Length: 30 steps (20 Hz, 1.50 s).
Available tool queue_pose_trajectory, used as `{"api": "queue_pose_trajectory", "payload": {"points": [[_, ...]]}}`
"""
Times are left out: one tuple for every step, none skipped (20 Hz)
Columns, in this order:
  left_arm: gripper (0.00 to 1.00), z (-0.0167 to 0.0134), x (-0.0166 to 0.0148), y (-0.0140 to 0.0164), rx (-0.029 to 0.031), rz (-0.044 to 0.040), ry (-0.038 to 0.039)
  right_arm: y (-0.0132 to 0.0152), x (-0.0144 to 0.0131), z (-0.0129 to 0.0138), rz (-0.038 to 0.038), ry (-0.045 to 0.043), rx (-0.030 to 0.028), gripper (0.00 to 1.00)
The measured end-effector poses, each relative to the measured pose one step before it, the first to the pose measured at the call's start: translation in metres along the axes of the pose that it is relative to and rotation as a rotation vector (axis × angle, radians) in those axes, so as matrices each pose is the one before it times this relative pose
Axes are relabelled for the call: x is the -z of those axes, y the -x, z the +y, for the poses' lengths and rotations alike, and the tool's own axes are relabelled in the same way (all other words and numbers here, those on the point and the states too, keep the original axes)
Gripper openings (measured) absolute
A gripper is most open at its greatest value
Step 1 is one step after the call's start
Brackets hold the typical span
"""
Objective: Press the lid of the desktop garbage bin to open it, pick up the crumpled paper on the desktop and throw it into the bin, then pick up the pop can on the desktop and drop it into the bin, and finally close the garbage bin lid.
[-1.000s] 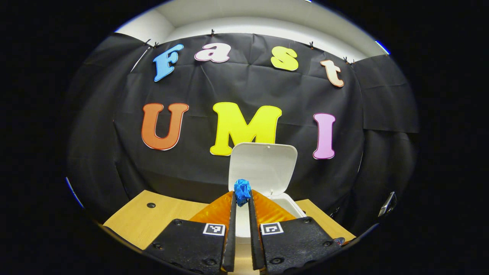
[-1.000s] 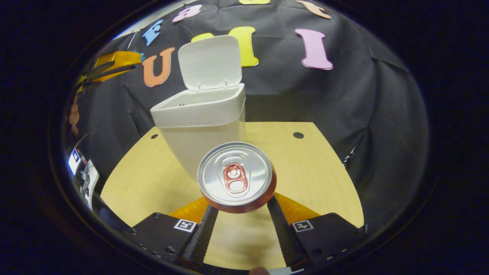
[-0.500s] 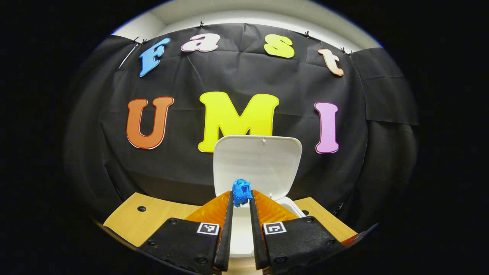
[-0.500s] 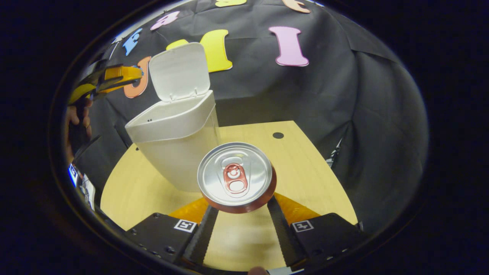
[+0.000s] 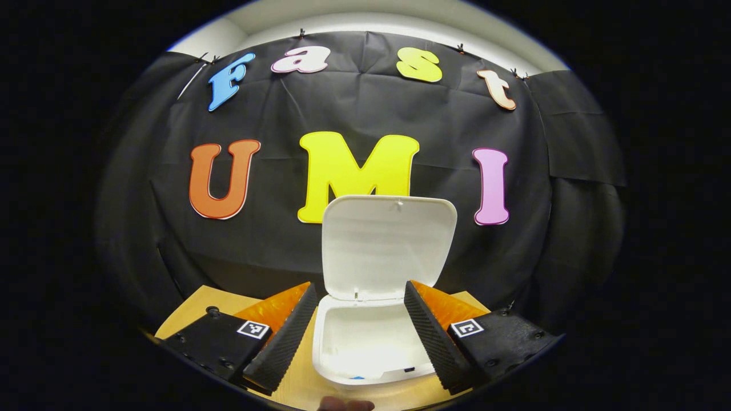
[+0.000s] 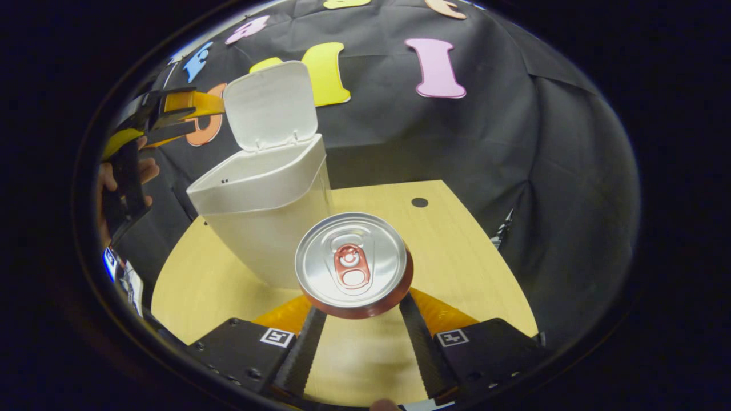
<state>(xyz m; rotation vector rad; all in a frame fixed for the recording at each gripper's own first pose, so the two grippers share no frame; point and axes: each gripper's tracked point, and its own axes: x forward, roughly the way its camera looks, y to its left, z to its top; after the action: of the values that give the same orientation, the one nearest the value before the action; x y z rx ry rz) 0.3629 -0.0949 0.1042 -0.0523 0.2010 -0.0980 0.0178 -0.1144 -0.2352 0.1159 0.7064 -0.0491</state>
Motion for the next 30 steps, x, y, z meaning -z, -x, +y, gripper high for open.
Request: {"api": "queue_pose_trajectory", "payload": {"points": [[0.99,0.00267,-0.00087,0.00457,-0.00412,-0.00135,0.00491,0.00101,-0.00043,0.00228,-0.00035,0.00335,-0.00289,0.77],[0.99,0.00147,-0.00018,0.00312,-0.00501,-0.00174,0.00352,0.00177,-0.0007,0.00545,-0.00082,0.00311,-0.00412,0.75],[0.99,0.0028,-0.00292,0.00389,-0.0063,-0.00387,0.00462,0.00346,0.00137,0.00179,-0.00349,0.00587,-0.00518,0.75],[0.99,0.00136,-0.00037,0.00401,-0.00445,-0.0025,0.00409,0.00205,-0.00012,0.0013,-0.00098,0.00512,-0.00408,0.77],[0.99,0.00196,-0.00182,0.0032,-0.0048,-0.00294,0.00384,0.00259,0.00031,0.00115,-0.0018,0.0055,-0.00311,0.77],[0.99,0.00122,0.0001,0.00429,-0.0055,-0.00314,0.00229,0.00249,-0.00133,0.00104,-0.00289,0.00612,-0.00413,0.75],[0.99,0.00206,-0.00148,0.00433,-0.00589,-0.00404,0.00281,0.00228,-0.00078,0.00036,-0.00437,0.00715,-0.00183,0.75],[0.99,0.00275,-0.0012,0.00609,-0.00597,-0.00459,0.00454,0.00199,-0.00332,0.00027,-0.00575,0.00863,-0.00105,0.75],[0.99,0.00515,-0.00071,0.01046,-0.01577,-0.01022,0.00258,0.00434,-0.00383,0.00055,-0.00452,0.01339,-0.00174,0.75],[0.99,0.00241,0.00162,0.00741,-0.0082,-0.00052,-0.00894,0.00198,-0.00361,0.0014,-0.00196,0.0092,-0.00533,0.75],[0.99,-0.00054,0.00171,0.00709,-0.00082,-0.00583,-0.006,0.00358,-0.00494,0.001,-0.00346,0.01307,-0.00434,0.75],[0.99,0.00037,0.00364,0.00737,-0.00272,-0.00245,-0.00786,0.00375,-0.00339,0.00102,-0.00397,0.00717,-0.00513,0.75],[0.99,0.00037,0.00513,0.00777,-0.00329,0.00147,-0.00792,0.00297,-0.00475,0.00225,-0.00321,0.00683,-0.00446,0.75],[0.99,-0.00068,0.00895,0.01326,-0.00314,0.01108,-0.00693,0.00317,-0.00502,0.0048,-0.00008,0.01833,-0.01215,0.75],[0.99,0.00007,0.01054,0.01642,-0.00323,0.01517,0.00136,0.0051,-0.00809,0.00719,-0.00479,0.03421,-0.01857,0.75],[0.99,0.00402,0.00289,0.0123,-0.0113,0.00358,0.00755,0.00771,-0.01526,0.00911,-0.01507,0.02889,-0.02556,0.77],[0.99,0.00374,0.0049,0.00782,-0.01085,0.00372,0.00679,0.00418,-0.01042,0.00526,-0.01425,0.01041,-0.01649,0.75],[0.99,0.00455,0.00276,0.00713,-0.01176,0.005,0.00967,0.00267,-0.01346,0.00515,-0.01865,0.01187,-0.01503,0.75],[0.99,0.00412,0.00176,0.00548,-0.01154,0.00315,0.01018,0.00104,-0.01403,0.00402,-0.02232,0.01246,-0.01326,0.75],[0.99,0.00744,0.00066,0.00702,-0.01838,0.00477,0.01242,-0.00187,-0.02131,0.00689,-0.02642,0.01316,-0.02184,0.75],[0.99,0.00607,0.001,0.00508,-0.01403,0.00224,0.00623,-0.00405,-0.0143,0.00406,-0.01423,0.00975,-0.01048,0.75],[0.99,0.00522,0.0005,0.00455,-0.01037,0.00469,0.00202,-0.00486,-0.01194,0.00411,-0.01315,0.00836,-0.0136,0.75],[0.99,0.00618,0.00105,0.00431,-0.01205,0.00409,-0.00065,-0.00677,-0.00879,0.0042,-0.01401,0.01385,-0.00704,0.75],[0.99,0.00713,-0.00079,0.00554,-0.01733,-0.00169,-0.00366,-0.0062,-0.00456,0.00241,-0.01164,0.01568,-0.00316,0.75],[0.99,0.0104,-0.00196,0.00614,-0.02523,-0.00627,-0.00626,-0.01074,-0.00554,0.00476,-0.00434,0.00626,-0.01562,0.75],[0.99,0.00662,-0.0018,0.00395,-0.01889,-0.00521,-0.00193,-0.00848,-0.00396,0.003,0.00211,0.0022,-0.01004,0.75],[0.99,0.00635,-0.00279,0.0016,-0.01953,-0.00408,0.00081,-0.00968,-0.00283,0.00182,0.00212,0.00268,-0.01012,0.75],[0.99,0.00631,-0.0019,0.00303,-0.01929,-0.00234,0.00213,-0.00862,-0.00519,0.00243,-0.00016,0.00463,-0.00997,0.75],[0.99,0.00624,-0.00241,0.00264,-0.01905,-0.0029,0.0019,-0.00803,-0.00462,0.00317,-0.00251,0.00707,-0.01016,0.75],[0.99,0.00915,-0.0017,0.00259,-0.02919,-0.00562,0.00087,-0.00956,-0.0049,0.00197,0.00044,0.0092,-0.00738,0.75]]}}
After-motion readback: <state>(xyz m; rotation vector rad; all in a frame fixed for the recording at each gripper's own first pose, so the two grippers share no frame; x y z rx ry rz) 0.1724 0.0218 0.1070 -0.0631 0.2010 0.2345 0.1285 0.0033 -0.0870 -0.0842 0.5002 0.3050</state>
